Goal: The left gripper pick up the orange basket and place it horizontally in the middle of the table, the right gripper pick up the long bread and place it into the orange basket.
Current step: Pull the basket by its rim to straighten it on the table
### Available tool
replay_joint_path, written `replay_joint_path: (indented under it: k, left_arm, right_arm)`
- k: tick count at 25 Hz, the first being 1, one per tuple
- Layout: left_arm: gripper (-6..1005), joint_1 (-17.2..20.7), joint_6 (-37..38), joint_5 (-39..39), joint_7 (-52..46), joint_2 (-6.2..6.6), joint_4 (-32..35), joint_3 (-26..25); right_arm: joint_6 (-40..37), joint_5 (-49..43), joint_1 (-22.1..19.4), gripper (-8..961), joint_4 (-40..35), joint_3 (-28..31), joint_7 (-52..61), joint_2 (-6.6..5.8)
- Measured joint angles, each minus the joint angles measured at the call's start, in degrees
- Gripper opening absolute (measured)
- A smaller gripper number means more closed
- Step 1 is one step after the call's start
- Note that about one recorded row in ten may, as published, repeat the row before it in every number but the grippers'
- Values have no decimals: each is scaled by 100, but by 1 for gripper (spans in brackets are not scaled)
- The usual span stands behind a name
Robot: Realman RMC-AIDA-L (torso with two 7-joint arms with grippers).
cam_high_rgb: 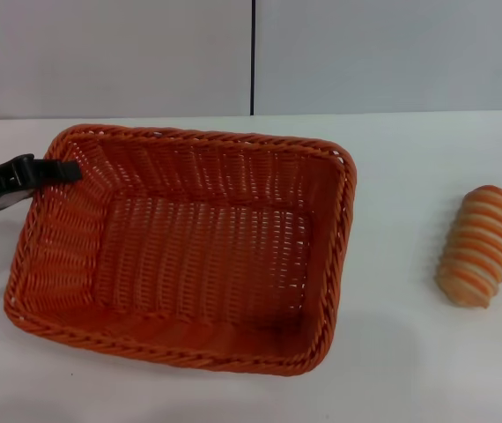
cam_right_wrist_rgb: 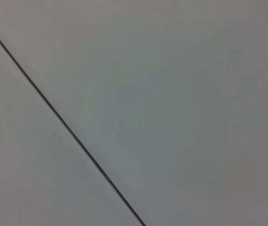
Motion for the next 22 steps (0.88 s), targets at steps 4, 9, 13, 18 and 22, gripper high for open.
replay_joint_path:
  k: [4,9,13,18,22]
  left_arm:
    - [255,16,68,-104,102,22,-138,-47]
    - [264,45,96,-171,181,28,-158,-67]
    - [308,45,121,-209,262,30,-160,-67]
    - [502,27,139,-255,366,36,-157,-116]
    - [562,-18,148,-266,524,39,-170,-293]
  right_arm:
    - [0,0,-2,718,1,-12,83,-6]
    - [-20,0,-31,719,-2,-12,119,-13]
    - [-36,0,-50,719,5,-12,125,-15]
    - [-51,0,-70,720,6,-12,132,-15]
    - [-67,0,-85,720,-7,-11,208,-16]
